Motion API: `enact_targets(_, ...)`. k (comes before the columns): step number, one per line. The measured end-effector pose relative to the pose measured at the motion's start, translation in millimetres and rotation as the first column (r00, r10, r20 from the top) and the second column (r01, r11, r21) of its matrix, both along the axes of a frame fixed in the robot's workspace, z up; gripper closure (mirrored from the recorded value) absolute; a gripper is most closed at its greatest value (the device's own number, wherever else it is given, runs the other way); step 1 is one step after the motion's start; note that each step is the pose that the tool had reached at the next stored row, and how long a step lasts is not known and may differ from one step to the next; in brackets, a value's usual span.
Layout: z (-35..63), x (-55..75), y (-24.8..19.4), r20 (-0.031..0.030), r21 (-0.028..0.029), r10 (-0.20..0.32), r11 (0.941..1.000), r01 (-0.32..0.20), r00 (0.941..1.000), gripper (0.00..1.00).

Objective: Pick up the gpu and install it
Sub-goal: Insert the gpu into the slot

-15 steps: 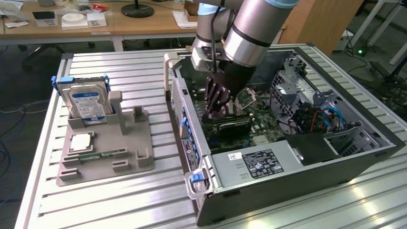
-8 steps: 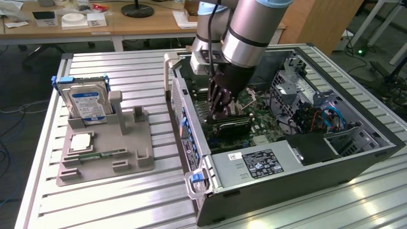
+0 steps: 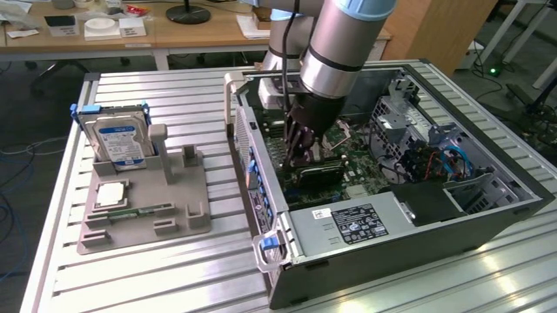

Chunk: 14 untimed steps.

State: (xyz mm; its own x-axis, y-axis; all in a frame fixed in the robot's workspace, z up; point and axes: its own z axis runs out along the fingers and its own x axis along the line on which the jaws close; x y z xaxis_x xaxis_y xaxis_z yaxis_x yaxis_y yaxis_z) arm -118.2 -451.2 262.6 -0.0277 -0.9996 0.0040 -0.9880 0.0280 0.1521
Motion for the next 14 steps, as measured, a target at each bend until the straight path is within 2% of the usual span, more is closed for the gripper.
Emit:
enact_targets(3, -4.6, -0.2, 0.1, -0.0011, -0.0019, 0.000, 1.0000, 0.000, 1.0000, 0.89)
enact_targets(6, -4.2, -0.2, 0.5, 0.0001, -0.0006, 0.000, 1.0000, 0.000, 1.0000, 0.89)
enact_targets(8, -1.0, 0.1, 0.7, 0.0063, 0.0028, 0.000, 1.0000, 0.000, 1.0000, 0.89)
enact_targets(10, 2.9, -0.1, 0.6, 0.0129, 0.0007, 0.000, 1.0000, 0.000, 0.9999, 0.89)
enact_targets(13, 3.3, -0.2, 0.6, 0.0314, 0.0009, 0.000, 1.0000, 0.000, 0.9995, 0.89)
enact_targets(14, 3.5, -0.1, 0.6, 0.0399, 0.0006, 0.000, 1.0000, 0.000, 0.9992, 0.89)
